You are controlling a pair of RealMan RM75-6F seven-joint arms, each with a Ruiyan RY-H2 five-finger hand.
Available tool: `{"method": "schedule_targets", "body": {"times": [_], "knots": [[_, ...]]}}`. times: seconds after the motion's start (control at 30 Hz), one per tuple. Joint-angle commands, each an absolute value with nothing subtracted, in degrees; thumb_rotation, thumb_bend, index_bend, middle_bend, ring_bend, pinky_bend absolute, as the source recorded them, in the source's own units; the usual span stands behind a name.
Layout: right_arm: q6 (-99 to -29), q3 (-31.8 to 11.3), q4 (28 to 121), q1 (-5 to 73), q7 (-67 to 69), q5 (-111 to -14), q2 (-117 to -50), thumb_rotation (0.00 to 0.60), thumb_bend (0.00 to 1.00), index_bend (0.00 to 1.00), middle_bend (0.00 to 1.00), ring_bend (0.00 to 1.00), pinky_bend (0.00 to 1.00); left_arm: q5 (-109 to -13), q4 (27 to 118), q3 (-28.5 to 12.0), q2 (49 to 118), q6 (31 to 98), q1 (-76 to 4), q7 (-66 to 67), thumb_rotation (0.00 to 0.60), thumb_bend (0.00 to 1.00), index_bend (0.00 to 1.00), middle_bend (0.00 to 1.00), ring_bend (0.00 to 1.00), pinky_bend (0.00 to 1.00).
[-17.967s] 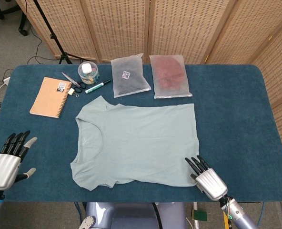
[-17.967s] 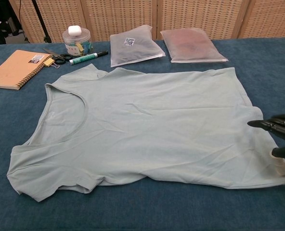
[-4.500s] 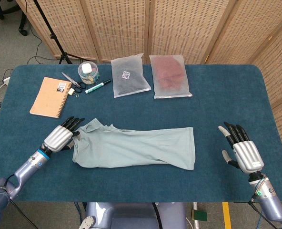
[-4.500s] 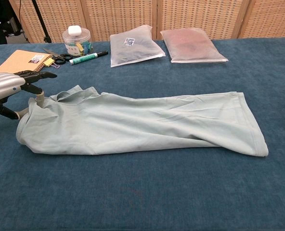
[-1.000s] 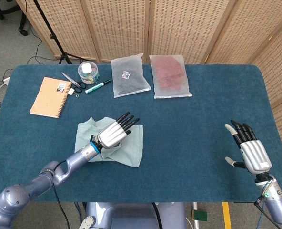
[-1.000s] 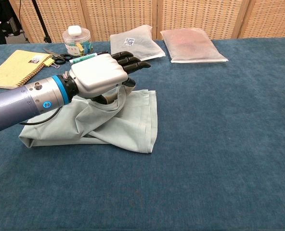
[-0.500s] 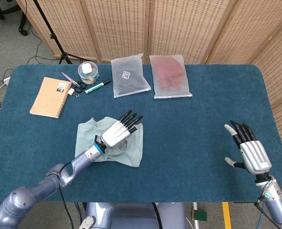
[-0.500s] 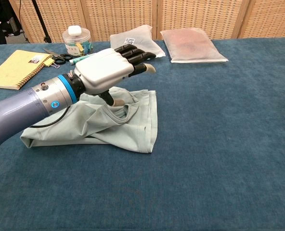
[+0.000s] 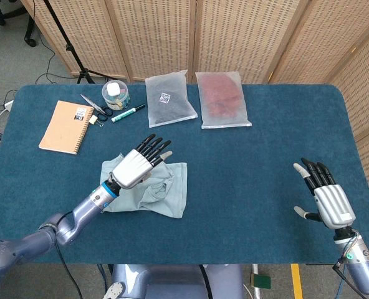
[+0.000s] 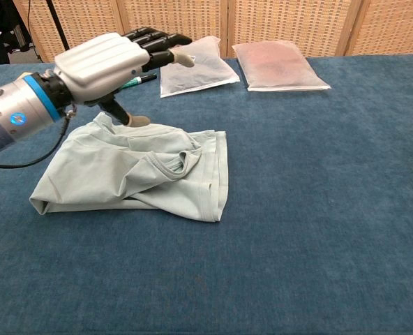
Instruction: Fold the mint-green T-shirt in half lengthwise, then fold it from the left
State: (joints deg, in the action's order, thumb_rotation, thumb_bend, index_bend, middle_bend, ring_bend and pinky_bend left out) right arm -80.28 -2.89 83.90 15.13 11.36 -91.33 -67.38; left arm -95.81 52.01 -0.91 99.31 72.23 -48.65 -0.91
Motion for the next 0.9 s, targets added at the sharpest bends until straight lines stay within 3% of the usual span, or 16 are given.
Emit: {"method": "schedule_targets", "body": {"times": [0.03, 0.27, 0.9], "knots": [[-80.3, -2.8, 84.0, 15.1, 11.0, -91.5, -67.4, 0.6, 0.04, 0.0, 0.0, 0.0, 0.0, -95.9, 57.3, 2.9, 94.3, 70.4, -45.5, -1.4, 0.6, 0.21, 0.0, 0.0, 0.0, 0.0], [-80.4, -2.9, 84.1, 15.1, 11.1, -91.4, -67.4, 0.6, 0.05, 0.0, 0.0, 0.0, 0.0, -95.9, 57.2, 4.4, 94.8, 69.8, -43.2, -2.6, 0.6, 0.21, 0.0, 0.0, 0.0, 0.0], [-80.6, -3.0, 84.0, 15.0, 11.9, -91.4, -67.0, 0.6, 0.05, 0.0, 0.0, 0.0, 0.0, -95.8, 52.2, 0.8, 103.5, 66.9, -46.0, -0.9, 0.6, 0.22, 0.0, 0.0, 0.0, 0.0]]}}
